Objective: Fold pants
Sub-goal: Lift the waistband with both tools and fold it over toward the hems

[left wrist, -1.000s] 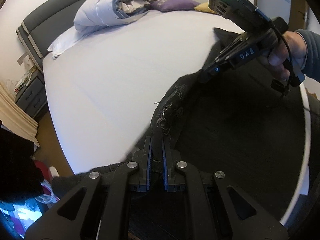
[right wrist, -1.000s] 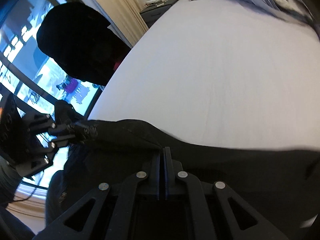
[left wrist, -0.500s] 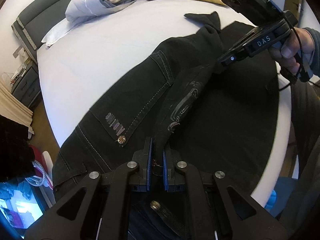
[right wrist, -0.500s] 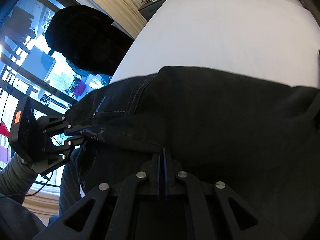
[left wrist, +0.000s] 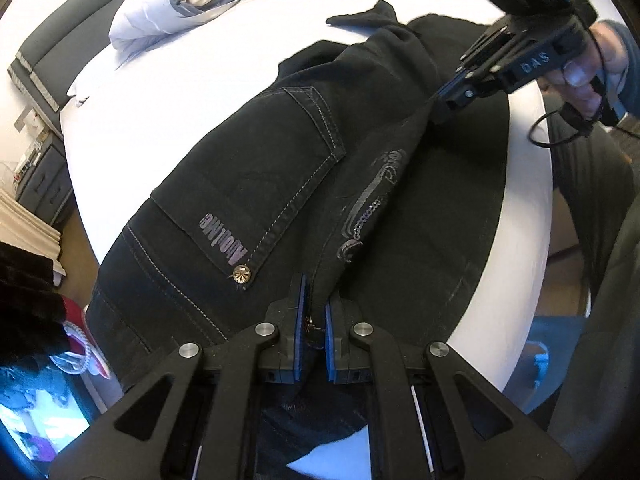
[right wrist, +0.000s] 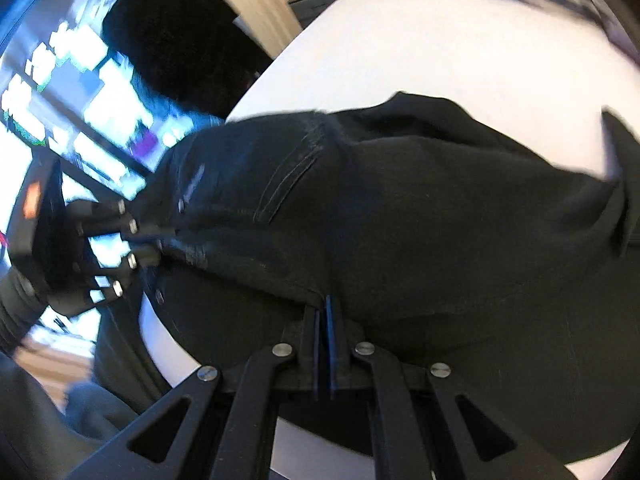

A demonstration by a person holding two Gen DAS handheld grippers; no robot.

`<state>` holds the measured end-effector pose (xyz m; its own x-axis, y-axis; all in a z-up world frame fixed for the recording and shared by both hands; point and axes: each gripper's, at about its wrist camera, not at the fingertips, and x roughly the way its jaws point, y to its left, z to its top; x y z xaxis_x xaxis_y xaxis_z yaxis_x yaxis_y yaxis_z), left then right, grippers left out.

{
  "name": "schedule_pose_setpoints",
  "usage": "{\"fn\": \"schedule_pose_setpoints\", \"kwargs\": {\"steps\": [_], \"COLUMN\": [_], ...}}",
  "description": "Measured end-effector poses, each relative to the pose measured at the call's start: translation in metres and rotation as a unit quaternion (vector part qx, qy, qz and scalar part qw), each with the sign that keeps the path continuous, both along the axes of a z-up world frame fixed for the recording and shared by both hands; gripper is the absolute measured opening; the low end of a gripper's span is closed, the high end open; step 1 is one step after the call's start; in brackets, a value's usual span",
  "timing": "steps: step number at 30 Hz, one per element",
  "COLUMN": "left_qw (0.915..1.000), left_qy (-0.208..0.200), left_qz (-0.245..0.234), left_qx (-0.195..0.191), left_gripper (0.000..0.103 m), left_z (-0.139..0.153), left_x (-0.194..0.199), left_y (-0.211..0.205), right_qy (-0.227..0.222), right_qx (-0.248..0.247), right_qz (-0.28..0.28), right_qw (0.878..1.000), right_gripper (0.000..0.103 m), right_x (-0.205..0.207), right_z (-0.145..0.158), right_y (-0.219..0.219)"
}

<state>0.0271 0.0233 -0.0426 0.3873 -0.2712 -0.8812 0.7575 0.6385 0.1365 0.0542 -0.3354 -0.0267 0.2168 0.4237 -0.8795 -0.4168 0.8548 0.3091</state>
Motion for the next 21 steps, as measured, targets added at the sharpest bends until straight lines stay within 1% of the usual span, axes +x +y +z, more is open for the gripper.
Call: {"fn": "schedule_pose_setpoints", "kwargs": {"steps": [2, 6, 8, 13, 21], "left_qw": [1.0000, 0.9996, 0.9994, 0.9985, 0.9975], "left_qy": [0.000, 0.003, 0.002, -0.007, -0.019], "left_qz": [-0.008, -0.025, -0.033, -0.050, -0.063], "left_qx": [0.005, 0.009, 0.013, 0.022, 0.028], "left_gripper": [0.007, 0.007, 0.007, 0.007, 0.007], "left_z": [-0.002, -0.005, -0.006, -0.006, -0.010], "left_x": [0.000, -0.002, -0.002, -0.004, -0.011], "left_y": [-0.002, -0.003, -0.006, -0.007, -0.012], "right_qy": [-0.011, -0.036, -0.041, -0.046, -0.054], "right_qx": [-0.019, -0.069, -0.085, -0.103, -0.114], "right_qz": [0.010, 0.040, 0.054, 0.070, 0.077], "right_qw": [1.000, 0.996, 0.994, 0.991, 0.989], "right_gripper": [0.004, 0.004, 0.004, 0.004, 0.004], "right_x": [-0.009, -0.020, -0.024, -0.029, -0.036], "right_z": [0.002, 0.003, 0.003, 0.003, 0.005], "right_y": [0.001, 0.023, 0.030, 0.036, 0.036]}}
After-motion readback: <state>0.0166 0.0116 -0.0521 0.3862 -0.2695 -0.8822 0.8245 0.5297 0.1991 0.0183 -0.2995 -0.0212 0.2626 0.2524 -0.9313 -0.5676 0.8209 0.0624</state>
